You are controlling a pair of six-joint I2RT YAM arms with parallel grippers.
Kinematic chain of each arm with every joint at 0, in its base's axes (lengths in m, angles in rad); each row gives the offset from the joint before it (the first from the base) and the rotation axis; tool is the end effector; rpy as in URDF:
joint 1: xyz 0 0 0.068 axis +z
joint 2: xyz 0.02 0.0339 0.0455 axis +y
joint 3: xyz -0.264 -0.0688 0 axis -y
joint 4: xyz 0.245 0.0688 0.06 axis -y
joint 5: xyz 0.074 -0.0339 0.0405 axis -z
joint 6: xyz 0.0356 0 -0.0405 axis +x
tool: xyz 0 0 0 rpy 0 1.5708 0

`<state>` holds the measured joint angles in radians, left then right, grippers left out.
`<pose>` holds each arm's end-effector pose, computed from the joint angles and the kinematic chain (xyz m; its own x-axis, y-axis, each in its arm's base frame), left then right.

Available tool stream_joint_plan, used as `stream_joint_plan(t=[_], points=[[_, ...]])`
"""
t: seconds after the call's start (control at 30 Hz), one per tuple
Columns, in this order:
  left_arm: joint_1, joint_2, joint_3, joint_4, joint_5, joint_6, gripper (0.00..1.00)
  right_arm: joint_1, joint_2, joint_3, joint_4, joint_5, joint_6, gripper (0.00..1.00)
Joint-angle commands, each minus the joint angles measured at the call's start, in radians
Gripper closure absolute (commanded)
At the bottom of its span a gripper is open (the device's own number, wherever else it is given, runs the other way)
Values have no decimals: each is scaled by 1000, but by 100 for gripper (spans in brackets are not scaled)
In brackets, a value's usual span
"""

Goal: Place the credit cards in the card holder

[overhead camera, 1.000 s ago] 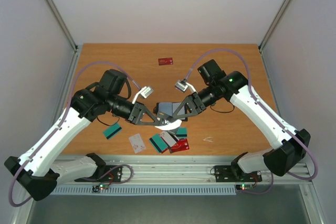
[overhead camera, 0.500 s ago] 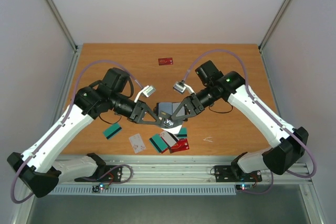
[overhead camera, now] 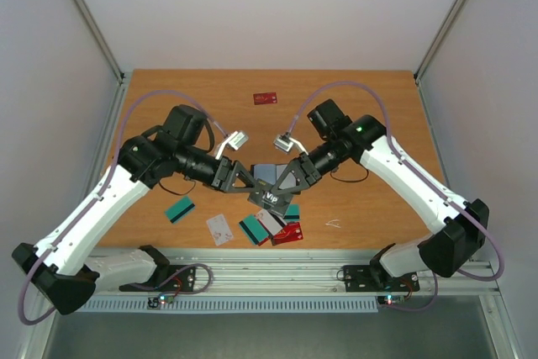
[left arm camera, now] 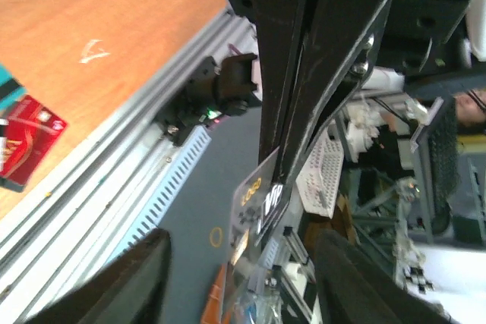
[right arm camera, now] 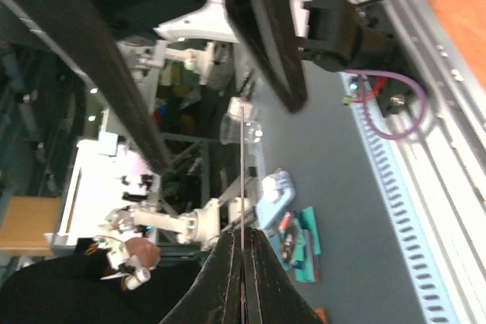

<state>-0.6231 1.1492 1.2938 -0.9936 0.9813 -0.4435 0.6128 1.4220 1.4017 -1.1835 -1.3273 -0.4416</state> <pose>0.1514 -0.1453 0.3787 -0.8812 0.3395 -0.3291 0.4343 0.3063 -0.8471 0.1901 0.1759 0.3525 -0.5093 -0.4841 -0.7115 -0.7092 -0.2322 0.6656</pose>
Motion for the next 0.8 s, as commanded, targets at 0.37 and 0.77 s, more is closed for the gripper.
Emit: stream_joint_plan(t=[0.37, 0.77], points=[[22, 85, -102, 148, -564, -93, 43, -43, -43, -262, 438, 660, 481, 99], [16, 404, -60, 293, -505, -139, 63, -88, 11, -353, 611, 871, 490, 99]])
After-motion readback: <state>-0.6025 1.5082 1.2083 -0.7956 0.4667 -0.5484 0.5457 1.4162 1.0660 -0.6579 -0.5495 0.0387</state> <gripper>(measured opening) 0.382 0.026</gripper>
